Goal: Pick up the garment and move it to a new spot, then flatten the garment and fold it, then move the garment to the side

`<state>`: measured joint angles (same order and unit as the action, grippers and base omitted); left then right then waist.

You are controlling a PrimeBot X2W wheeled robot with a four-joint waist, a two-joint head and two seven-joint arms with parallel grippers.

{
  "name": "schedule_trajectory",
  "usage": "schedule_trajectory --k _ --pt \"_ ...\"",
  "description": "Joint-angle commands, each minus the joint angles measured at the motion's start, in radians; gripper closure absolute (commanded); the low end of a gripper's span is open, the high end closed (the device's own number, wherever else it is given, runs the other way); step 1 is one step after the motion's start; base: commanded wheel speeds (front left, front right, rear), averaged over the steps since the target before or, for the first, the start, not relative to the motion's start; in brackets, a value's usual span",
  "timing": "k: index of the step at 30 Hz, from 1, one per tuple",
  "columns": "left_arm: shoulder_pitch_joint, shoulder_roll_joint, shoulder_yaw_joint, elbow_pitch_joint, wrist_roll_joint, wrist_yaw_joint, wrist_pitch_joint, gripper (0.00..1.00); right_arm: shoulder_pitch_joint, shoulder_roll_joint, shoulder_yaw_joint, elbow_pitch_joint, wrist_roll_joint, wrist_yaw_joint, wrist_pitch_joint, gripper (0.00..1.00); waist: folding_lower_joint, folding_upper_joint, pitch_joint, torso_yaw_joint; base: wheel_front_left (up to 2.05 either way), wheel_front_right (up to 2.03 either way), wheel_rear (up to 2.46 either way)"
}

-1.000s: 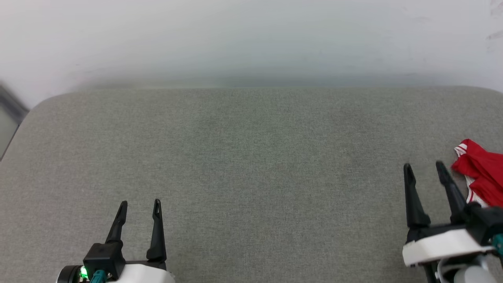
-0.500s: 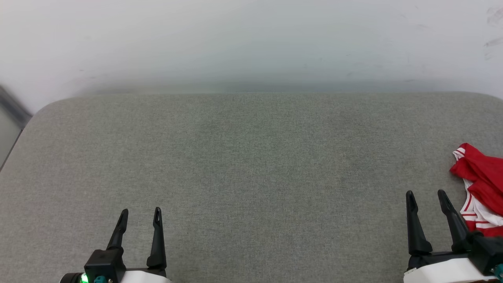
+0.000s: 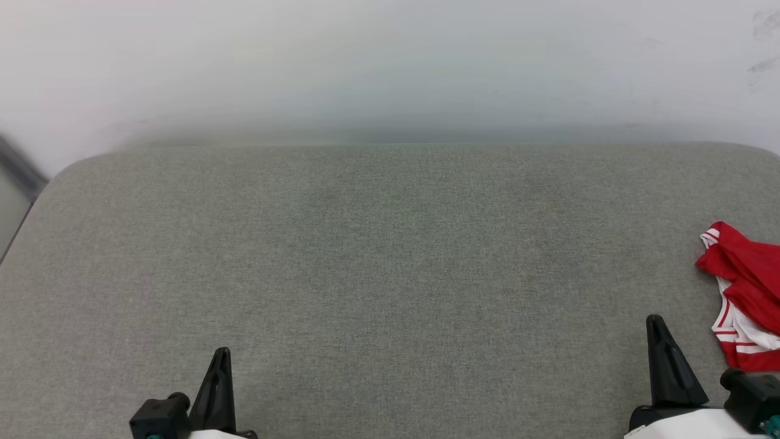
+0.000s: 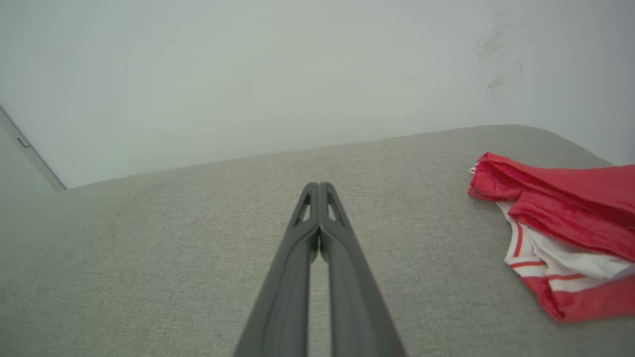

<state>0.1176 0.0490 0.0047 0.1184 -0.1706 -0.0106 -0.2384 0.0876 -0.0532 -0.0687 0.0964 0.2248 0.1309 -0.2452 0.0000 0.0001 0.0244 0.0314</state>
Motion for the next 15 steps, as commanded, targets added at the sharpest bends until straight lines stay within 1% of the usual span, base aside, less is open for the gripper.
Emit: schedule_trajectory --k 1,15 --pt "-0.024 0.001 0.005 -0.011 -0.044 -0.007 0.008 1.0 -0.013 -0.003 0.001 -0.012 0.046 0.0 0.008 1.0 0.0 -0.0001 0.0 0.0 0.0 0.0 0.0" --pt "-0.064 0.001 0.025 0.013 -0.307 -0.029 0.073 1.0 -0.051 -0.011 0.003 0.018 0.309 0.0 0.066 1.0 0.0 -0.0001 -0.003 -0.004 0.0 0.0 0.0"
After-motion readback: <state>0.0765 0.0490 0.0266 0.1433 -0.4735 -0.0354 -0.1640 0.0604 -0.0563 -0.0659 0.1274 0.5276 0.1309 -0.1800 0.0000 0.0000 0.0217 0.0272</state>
